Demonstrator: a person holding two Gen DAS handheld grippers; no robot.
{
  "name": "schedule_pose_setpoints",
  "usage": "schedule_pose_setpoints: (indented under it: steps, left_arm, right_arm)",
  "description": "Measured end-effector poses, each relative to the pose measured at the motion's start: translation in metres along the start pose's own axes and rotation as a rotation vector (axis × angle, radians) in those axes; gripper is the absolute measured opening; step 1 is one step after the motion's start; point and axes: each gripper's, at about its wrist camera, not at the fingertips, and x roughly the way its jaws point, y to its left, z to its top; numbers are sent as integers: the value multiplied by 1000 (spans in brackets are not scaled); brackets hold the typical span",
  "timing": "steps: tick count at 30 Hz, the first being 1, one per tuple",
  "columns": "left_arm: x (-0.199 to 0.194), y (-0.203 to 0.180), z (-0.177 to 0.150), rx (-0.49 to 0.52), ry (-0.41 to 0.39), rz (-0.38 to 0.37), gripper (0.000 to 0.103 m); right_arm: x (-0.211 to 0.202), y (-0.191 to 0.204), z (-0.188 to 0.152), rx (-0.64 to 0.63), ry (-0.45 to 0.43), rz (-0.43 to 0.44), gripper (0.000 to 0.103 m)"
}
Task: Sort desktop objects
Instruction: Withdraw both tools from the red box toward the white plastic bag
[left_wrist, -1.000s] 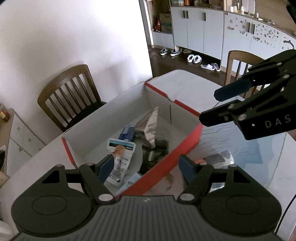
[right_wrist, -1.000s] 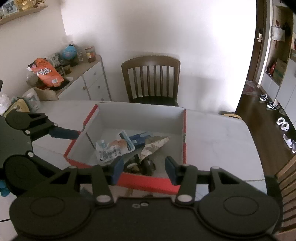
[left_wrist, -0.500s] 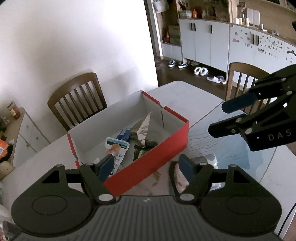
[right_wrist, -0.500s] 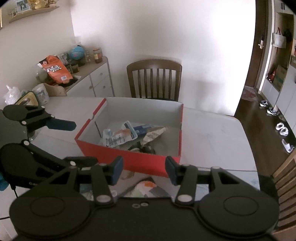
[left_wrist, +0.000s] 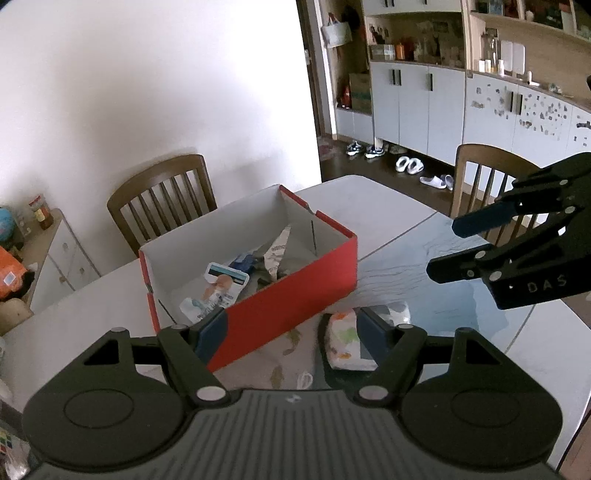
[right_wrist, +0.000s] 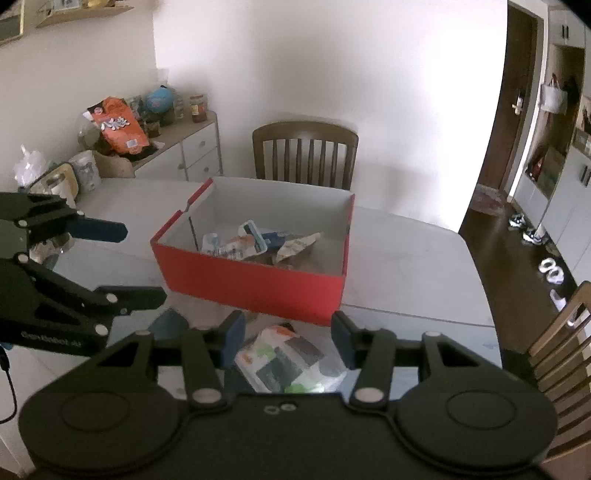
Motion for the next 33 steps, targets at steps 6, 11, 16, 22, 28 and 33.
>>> schedule_pose_setpoints:
  steps: [6, 11, 16, 22, 28, 33]
  left_arm:
    - [-11, -7, -17, -3, -26, 3, 76]
    - [-13, -7, -28, -20, -38, 0, 84]
    - [-6, -7, -40, -36, -24, -6, 85]
    - [2, -9, -56, -58, -31, -45, 89]
    - [17, -6, -70, -83, -28, -69, 103]
    - [30, -3, -82, -100, -16, -87, 103]
  right_arm:
    - [-7, 3, -14, 3, -13, 0, 52]
    - [-4, 1, -22, 21, -4, 3, 54]
    - [-3, 1, -34, 21, -2, 2, 66]
    - [-1, -3, -44, 38, -2, 13, 81]
    - [11, -9, -55, 52, 5, 10, 86]
    - [26, -12, -61, 53, 25, 17, 86]
